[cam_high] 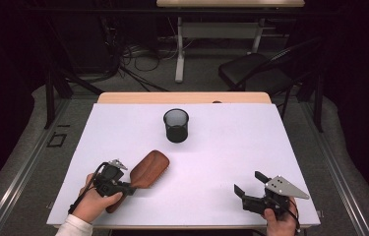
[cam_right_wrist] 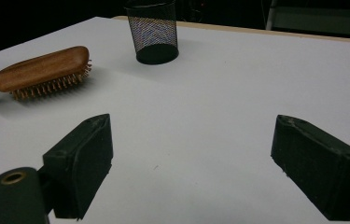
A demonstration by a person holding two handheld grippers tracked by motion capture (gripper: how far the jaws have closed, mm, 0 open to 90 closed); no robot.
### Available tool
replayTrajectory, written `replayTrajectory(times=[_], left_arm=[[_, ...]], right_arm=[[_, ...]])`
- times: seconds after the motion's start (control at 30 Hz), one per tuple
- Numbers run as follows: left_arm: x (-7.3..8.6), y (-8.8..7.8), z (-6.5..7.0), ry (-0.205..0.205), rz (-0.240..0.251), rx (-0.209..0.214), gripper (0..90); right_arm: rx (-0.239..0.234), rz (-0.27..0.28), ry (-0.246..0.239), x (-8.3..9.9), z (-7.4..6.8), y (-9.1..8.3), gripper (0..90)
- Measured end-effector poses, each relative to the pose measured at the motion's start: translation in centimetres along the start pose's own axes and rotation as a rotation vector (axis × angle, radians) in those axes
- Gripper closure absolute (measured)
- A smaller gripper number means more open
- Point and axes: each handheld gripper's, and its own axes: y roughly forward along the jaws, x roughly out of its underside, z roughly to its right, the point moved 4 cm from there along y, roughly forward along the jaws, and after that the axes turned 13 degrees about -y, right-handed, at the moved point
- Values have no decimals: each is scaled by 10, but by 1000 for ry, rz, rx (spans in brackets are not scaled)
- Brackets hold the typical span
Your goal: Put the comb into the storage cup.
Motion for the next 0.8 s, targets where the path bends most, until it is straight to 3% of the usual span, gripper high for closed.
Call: replayTrajectory(times=[0.37,0.8], left_arm=[[-3,-8,1,9,75,18,728],[-9,-24,6,29,215,21,729]], right_arm=[[1,1,0,0,0,0,126],[-1,-2,2,0,-1,0,127]])
